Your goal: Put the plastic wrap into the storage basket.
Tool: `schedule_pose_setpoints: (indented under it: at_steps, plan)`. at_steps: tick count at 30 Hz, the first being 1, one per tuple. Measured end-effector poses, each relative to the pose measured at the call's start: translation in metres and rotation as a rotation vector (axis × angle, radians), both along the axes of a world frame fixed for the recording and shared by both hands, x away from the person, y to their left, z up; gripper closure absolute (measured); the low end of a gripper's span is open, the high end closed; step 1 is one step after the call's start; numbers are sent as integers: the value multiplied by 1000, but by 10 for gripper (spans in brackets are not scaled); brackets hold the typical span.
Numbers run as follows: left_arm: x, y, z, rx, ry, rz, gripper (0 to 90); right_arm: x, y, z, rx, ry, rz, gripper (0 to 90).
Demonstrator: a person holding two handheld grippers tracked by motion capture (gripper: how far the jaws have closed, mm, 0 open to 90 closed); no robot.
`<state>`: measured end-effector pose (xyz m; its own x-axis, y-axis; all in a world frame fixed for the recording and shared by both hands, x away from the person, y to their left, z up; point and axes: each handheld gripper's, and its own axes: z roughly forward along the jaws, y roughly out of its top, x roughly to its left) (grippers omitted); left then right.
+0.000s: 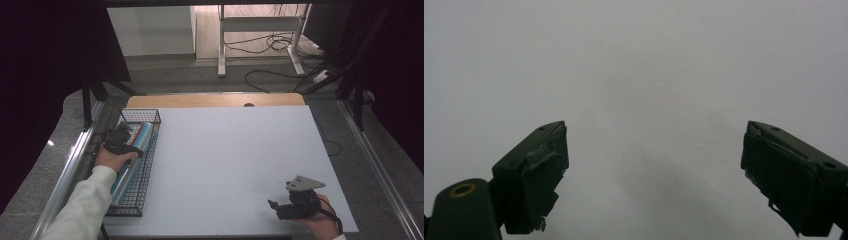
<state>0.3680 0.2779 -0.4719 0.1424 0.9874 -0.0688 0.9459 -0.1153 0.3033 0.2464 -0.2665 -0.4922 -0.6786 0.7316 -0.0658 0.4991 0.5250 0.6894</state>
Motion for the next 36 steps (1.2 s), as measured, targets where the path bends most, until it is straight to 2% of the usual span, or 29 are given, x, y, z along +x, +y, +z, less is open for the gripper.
schedule_pose_setpoints:
  at_steps: [6,9,14,16,17,20,22,24,26,28,32,36]
  plan:
    - [-12,-8,26,-70,-127,-7,170,-1,0,1,-2,-4,2,121]
    - [-24,-13,36,-116,-191,-46,174,-1,0,0,-2,-2,2,121]
    - [-51,-28,50,-201,-298,-146,181,-2,-1,1,3,-12,-1,121]
    - [-64,-38,53,-209,-357,-183,187,-3,-1,2,3,-18,-2,121]
    - [-69,-42,53,-214,-369,-200,190,-3,-1,3,4,-25,-4,121]
    - [-90,-59,48,-250,-387,-286,189,-2,-1,5,13,-37,-3,121]
    - [-101,-69,43,-263,-400,-326,189,-2,0,5,17,-39,-1,121]
    - [-111,-77,36,-263,-418,-349,191,-1,-1,5,21,-37,0,121]
    - [-119,-83,28,-266,-430,-351,195,-1,-1,4,24,-37,-3,121]
    - [-125,-89,20,-245,-412,-377,196,-1,-2,5,22,-37,-3,121]
    - [-137,-94,9,-236,-398,-410,206,0,-3,4,16,-38,6,121]
    - [-141,-97,4,-236,-378,-425,207,-1,-2,3,13,-38,13,121]
